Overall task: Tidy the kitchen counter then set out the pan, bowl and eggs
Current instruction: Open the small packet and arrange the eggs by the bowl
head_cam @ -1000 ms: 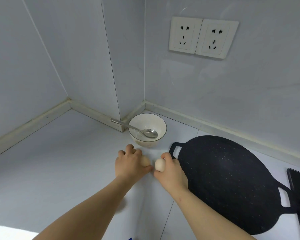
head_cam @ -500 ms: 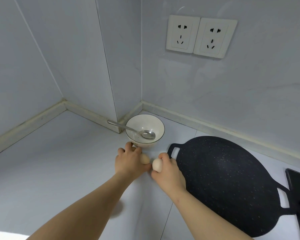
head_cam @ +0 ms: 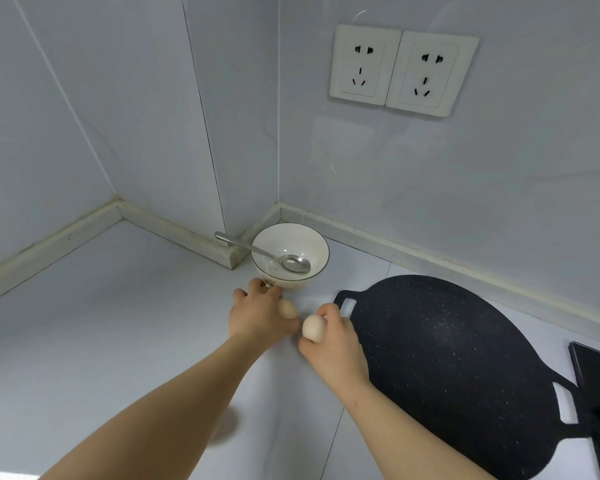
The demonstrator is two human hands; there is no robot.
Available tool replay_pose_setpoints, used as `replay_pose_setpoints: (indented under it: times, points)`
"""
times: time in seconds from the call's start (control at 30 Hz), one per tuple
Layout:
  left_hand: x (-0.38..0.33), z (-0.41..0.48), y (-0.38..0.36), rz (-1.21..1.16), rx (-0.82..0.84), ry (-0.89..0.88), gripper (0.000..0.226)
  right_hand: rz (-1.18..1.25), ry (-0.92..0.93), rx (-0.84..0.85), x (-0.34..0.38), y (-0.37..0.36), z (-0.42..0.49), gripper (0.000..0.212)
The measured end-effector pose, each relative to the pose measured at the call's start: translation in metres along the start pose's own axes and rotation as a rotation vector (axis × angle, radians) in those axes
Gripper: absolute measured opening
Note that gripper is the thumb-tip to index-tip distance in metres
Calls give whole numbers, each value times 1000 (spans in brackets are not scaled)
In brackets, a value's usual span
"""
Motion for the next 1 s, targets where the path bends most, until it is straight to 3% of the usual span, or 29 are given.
replay_pose_setpoints:
  times: [0.1, 0.2, 0.27, 0.33, 0.6, 0.73, 0.9, 1.0]
  points:
    - [6, -4, 5, -182, 10, 54, 46, 294, -33, -52, -2, 0, 2, 33]
    - [10, -14, 18, -685, -2, 150, 46, 742, -134, -79, 7, 5, 6, 34]
    - [7, -22, 30, -970, 37, 122, 43, 823, -105, -71, 14, 6, 12, 29]
    - [4, -25, 40, -1057, 101, 76, 38, 794, -34, -11, 23, 7, 17, 24]
    - [-1, -9, 49, -1154, 163, 88, 32, 742, 14, 7, 37, 10, 39, 20]
    - [-8, 9, 48, -1138, 177, 107, 18, 700, -7, -29, 39, 17, 53, 22]
    - [-5, 12, 50, -1102, 168, 119, 32, 672, -28, -58, 35, 25, 49, 27]
    - [8, -1, 42, -916, 93, 80, 34, 600, -69, -93, 23, 18, 30, 27]
Point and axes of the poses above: each hand's wrist, its own z-axis towards the middle knuckle, its own y-axis out of the back of the hand, x = y × z, the point moved 1 cm from there along z, towards the middle knuckle, and after that the axes turned 3 degrees about y, right-handed, at the moved point
